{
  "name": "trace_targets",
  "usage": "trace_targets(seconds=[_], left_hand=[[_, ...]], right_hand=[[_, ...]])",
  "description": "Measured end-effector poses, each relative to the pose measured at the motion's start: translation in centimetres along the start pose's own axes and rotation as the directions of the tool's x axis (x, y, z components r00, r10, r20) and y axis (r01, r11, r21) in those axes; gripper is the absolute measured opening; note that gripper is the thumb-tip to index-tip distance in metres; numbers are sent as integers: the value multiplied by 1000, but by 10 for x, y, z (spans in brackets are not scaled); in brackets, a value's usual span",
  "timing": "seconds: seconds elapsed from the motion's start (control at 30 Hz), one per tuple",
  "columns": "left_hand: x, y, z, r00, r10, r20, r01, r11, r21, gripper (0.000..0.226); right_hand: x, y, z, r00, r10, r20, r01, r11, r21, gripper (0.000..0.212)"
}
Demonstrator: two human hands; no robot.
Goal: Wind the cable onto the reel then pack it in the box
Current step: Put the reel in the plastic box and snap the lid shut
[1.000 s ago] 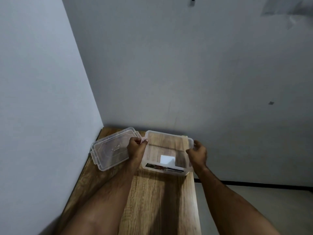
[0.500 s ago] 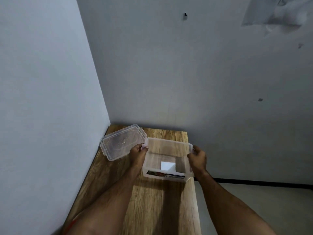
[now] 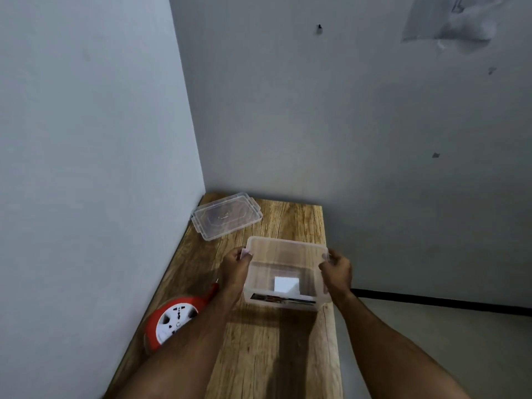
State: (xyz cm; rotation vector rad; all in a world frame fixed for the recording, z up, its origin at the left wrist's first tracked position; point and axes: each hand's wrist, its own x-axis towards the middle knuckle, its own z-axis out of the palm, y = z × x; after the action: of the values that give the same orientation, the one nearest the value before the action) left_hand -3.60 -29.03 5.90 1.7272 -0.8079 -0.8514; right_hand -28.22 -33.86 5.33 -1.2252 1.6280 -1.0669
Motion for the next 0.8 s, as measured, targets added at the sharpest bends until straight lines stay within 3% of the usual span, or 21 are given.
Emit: trace_targets(seconds=[0.27,0.4,0.6,0.8], left_hand=[[-32,-21,-15,999,4,40,-5,1000,6,19],[-31,-18,-20,998,-4,55,3,1000,15,24],[-26,-1,-45,998,-46,-39,43,995,-94,27],[-29,13,-96,980,-17,-196,-4,994,-106,17]], right_hand=[[-39,3,-8,1000,3,12,-3,1000,0,41],[-45,-3,-11,999,-9,54,13,997,-82,45],[-56,-42,-10,981,-182,-62,166,966,-196,59],[-62,-74,39,964,-264,30,265,952,-156,61]])
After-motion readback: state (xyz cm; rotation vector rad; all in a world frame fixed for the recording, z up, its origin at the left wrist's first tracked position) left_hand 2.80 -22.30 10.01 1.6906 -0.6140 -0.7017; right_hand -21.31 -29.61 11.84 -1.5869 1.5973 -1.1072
